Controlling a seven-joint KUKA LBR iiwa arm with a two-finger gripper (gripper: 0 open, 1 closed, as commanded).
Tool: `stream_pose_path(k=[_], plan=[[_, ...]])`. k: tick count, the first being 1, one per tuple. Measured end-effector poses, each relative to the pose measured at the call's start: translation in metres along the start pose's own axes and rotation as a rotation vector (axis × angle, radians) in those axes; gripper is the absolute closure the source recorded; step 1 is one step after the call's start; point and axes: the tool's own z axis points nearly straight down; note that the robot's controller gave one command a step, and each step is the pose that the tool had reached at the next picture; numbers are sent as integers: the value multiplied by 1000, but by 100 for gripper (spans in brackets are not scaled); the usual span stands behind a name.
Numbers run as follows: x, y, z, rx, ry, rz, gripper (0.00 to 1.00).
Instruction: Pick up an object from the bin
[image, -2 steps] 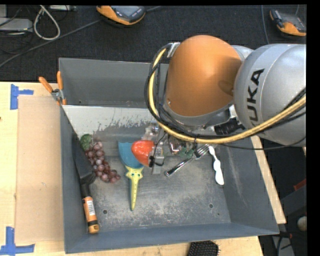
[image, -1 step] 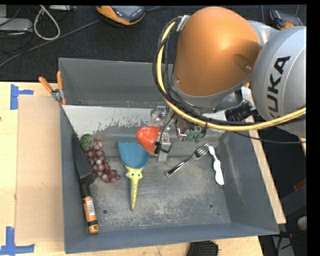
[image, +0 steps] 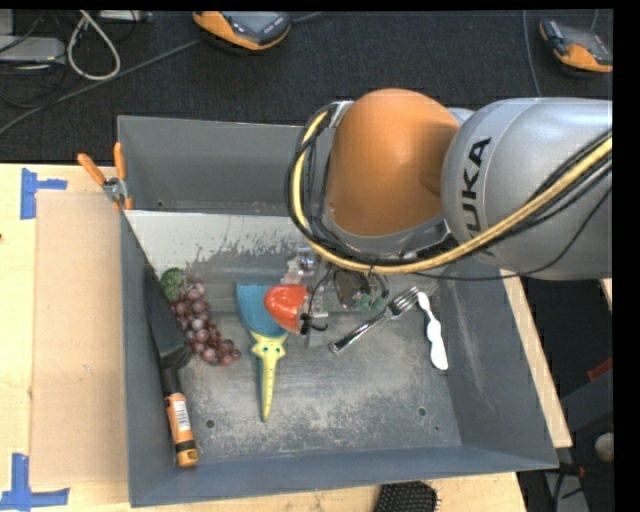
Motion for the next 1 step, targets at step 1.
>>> stream_pose_path(k=[1], plan=[[1,6,20,-2,-17,-9,0]])
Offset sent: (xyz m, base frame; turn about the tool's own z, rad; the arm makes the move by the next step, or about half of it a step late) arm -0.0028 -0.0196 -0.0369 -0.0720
